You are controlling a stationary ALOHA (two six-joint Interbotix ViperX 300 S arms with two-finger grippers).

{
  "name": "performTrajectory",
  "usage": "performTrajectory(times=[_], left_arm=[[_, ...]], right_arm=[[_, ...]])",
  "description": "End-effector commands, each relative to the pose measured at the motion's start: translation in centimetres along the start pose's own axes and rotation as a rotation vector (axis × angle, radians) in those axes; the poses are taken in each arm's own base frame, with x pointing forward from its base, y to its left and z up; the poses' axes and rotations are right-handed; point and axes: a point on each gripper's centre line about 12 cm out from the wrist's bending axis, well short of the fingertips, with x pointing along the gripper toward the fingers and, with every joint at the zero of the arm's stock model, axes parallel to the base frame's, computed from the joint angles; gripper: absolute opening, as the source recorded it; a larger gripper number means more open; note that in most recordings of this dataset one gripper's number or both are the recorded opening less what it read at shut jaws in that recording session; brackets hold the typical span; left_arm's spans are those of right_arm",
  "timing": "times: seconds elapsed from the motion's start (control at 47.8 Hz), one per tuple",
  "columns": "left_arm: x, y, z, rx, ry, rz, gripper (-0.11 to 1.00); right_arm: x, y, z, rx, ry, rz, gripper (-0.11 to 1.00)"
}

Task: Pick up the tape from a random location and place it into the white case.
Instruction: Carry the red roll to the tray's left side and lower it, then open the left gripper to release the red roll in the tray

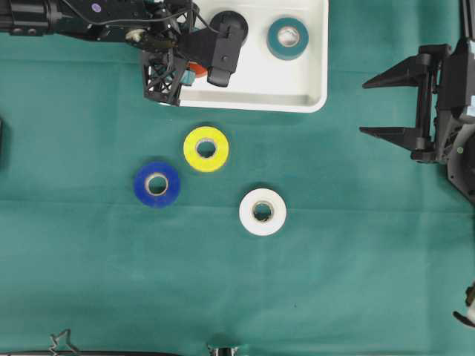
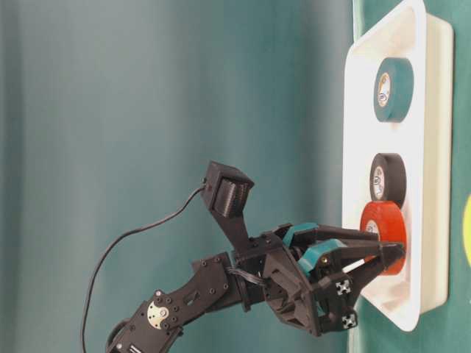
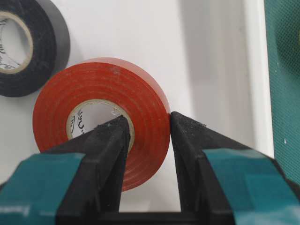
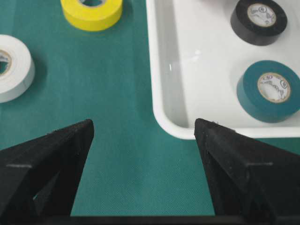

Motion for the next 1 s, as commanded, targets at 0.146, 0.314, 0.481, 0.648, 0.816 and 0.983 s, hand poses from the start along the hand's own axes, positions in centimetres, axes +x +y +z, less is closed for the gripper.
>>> performTrajectory(times=[0.146, 0.314, 0.481, 0.648, 0.816, 0.983], left_arm=[[-1.4, 0.4, 0.7, -0.004, 0.001, -0.001, 0.25], [-1.6, 0.6, 1.0, -0.015, -0.023, 0.013, 0.69], [-1.6, 0.7, 1.1, -0.014, -0.029, 0.017, 0.99], [-1.8, 0.7, 1.2, -0.015, -0.033, 0.019, 0.97], [-4.0, 0.8, 1.7, -0.013, -0.067, 0.037, 0.97], [-7.9, 0.4, 2.9, 0.006, -0.109, 0.051, 0.97]], right_arm=[[-0.1, 0.1, 1.2, -0.004, -0.029, 0.005, 0.82], [-0.1, 0.1, 1.2, -0.001, -0.029, 0.005, 0.82], [-0.1, 0.1, 1.2, -0.003, -0.029, 0.005, 0.82], [-0.1, 0.1, 1.2, -0.001, -0.029, 0.005, 0.82], [-0.1, 0.1, 1.2, -0.003, -0.03, 0.005, 0.82], [-0.1, 0.1, 1.3, -0.001, -0.032, 0.005, 0.82]])
